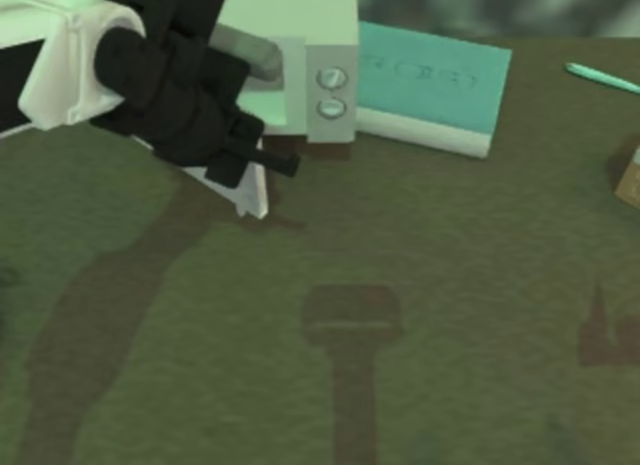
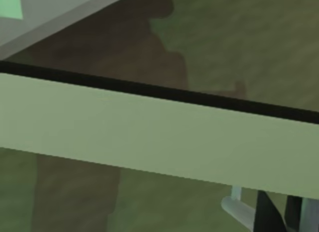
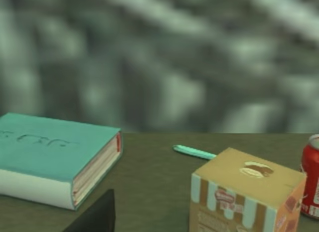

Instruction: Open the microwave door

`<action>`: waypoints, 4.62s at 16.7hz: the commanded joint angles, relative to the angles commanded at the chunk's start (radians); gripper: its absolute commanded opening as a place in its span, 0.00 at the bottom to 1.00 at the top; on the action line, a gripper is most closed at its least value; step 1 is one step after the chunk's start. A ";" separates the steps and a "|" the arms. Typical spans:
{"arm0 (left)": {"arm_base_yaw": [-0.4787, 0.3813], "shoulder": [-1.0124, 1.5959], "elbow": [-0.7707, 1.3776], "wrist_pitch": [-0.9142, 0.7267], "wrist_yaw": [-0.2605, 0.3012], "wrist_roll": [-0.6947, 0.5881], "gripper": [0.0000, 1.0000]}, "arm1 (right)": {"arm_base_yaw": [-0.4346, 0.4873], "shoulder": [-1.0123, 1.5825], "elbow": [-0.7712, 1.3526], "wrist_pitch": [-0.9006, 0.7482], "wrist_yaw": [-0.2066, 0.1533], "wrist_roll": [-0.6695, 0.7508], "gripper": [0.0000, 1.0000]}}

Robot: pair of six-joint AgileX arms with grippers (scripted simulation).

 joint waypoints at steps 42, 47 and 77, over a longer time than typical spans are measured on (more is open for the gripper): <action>0.059 -0.061 -0.070 -0.005 0.091 0.159 0.00 | 0.000 0.000 0.000 0.000 0.000 0.000 1.00; 0.068 -0.069 -0.076 -0.008 0.112 0.187 0.00 | 0.000 0.000 0.000 0.000 0.000 0.000 1.00; 0.132 -0.106 -0.115 -0.037 0.188 0.339 0.00 | 0.000 0.000 0.000 0.000 0.000 0.000 1.00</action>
